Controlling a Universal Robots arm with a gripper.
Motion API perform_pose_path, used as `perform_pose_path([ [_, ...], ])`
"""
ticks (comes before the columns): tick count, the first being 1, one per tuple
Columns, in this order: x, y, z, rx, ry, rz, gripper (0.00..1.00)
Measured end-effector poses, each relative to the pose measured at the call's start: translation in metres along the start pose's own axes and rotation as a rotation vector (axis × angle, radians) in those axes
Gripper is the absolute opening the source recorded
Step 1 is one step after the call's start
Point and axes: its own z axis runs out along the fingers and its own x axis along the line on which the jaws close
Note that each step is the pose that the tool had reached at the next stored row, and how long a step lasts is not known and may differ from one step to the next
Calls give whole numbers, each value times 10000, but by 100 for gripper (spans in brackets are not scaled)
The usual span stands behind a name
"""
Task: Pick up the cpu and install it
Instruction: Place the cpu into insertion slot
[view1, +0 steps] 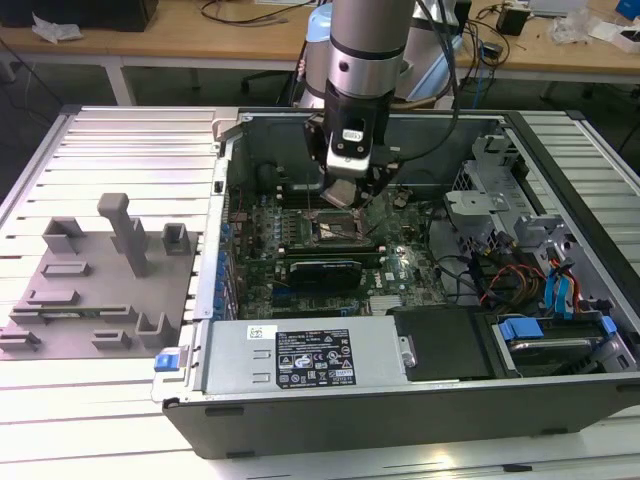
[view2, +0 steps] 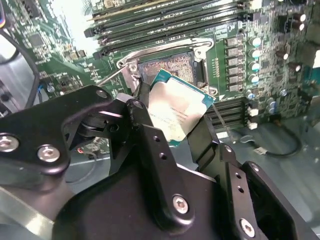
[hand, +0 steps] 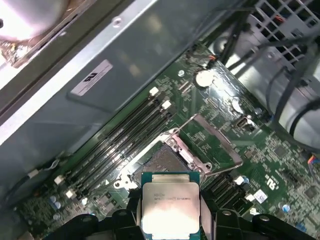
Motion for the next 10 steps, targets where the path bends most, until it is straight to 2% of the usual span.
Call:
perform_pose_path([
  [9, 0, 0, 3, -62, -82, 1596, 55],
  [10, 0, 0, 4, -74, -98, 1908, 55],
])
